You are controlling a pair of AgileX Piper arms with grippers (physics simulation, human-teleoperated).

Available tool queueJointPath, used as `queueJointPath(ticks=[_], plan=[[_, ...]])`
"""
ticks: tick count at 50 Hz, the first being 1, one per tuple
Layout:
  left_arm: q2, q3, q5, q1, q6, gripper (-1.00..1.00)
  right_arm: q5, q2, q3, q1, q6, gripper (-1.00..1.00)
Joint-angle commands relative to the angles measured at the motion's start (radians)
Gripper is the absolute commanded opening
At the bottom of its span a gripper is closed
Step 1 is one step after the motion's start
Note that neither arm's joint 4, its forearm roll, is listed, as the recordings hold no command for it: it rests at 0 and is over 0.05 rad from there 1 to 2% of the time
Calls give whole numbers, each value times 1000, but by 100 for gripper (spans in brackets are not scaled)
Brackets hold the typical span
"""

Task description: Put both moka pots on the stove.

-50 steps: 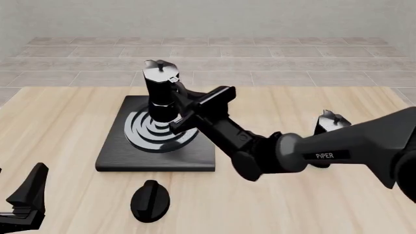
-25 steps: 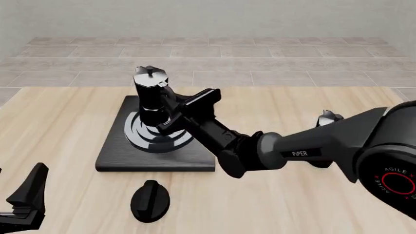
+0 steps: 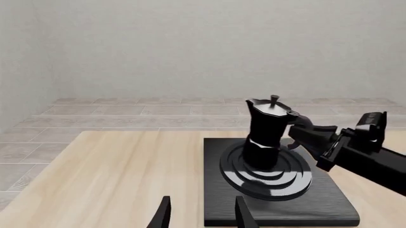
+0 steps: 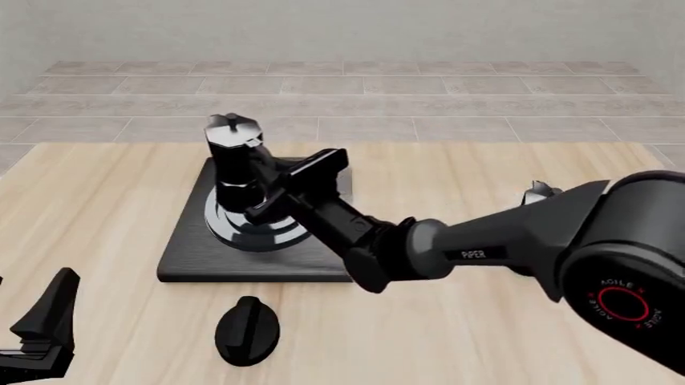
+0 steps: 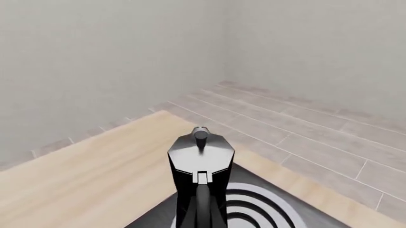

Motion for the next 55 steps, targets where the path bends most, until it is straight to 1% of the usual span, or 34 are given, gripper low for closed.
queueJointPath(ticks=[1, 8, 11, 18, 35, 41, 55], plan=[[0, 0, 0, 0, 0, 100, -7, -17, -35, 17, 16, -100], [0, 0, 0, 0, 0, 100, 17, 5, -66, 10, 29, -100], [0, 0, 0, 0, 0, 100, 46, 30, -95, 3, 34, -100], [0, 0, 0, 0, 0, 100, 62, 58, -122, -5, 44, -100], [0, 0, 0, 0, 0, 100, 71, 72, -130, 0, 50, -100], [0, 0, 0, 0, 0, 100, 81, 81, -136, 3, 60, -100], [0, 0, 0, 0, 0, 100, 81, 79, -127, 12, 55, -100]])
